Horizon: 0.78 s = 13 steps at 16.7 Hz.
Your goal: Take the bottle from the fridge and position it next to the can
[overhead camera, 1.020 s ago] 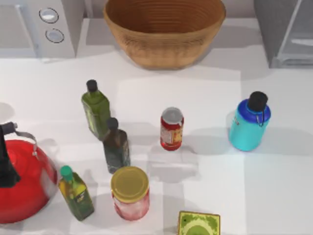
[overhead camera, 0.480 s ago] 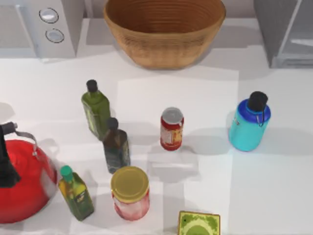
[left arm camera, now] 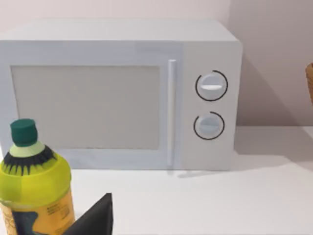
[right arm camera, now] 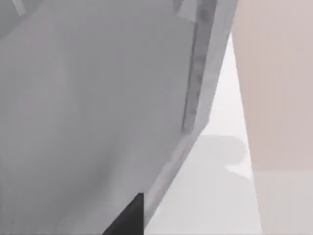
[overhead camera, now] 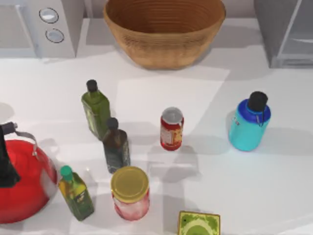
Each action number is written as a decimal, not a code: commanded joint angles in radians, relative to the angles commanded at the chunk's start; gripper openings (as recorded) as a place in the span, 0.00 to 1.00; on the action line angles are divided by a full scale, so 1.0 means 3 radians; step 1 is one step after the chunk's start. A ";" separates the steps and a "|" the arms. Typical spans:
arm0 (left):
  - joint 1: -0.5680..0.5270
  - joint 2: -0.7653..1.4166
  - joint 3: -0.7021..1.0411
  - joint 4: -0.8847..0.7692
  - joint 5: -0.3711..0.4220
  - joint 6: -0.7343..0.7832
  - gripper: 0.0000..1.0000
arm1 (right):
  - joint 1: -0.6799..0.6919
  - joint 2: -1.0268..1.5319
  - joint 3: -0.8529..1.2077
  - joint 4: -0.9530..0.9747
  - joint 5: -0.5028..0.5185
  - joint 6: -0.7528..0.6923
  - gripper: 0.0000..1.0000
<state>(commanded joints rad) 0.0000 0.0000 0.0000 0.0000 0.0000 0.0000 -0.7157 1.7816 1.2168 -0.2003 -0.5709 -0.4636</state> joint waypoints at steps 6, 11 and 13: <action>0.0000 0.0000 0.0000 0.0000 0.0000 0.0000 1.00 | 0.1517 -0.0306 -0.0449 0.0514 0.1117 0.0942 1.00; 0.0000 0.0000 0.0000 0.0000 0.0000 0.0000 1.00 | 0.2263 -0.0526 -0.0724 0.0830 0.1781 0.1500 1.00; 0.0000 0.0000 0.0000 0.0000 0.0000 0.0000 1.00 | 0.2313 -0.0547 -0.0745 0.0857 0.1830 0.1545 1.00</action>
<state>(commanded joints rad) 0.0000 0.0000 0.0000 0.0000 0.0000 0.0000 -0.0218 1.6176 0.9933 0.0568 -0.0219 0.0000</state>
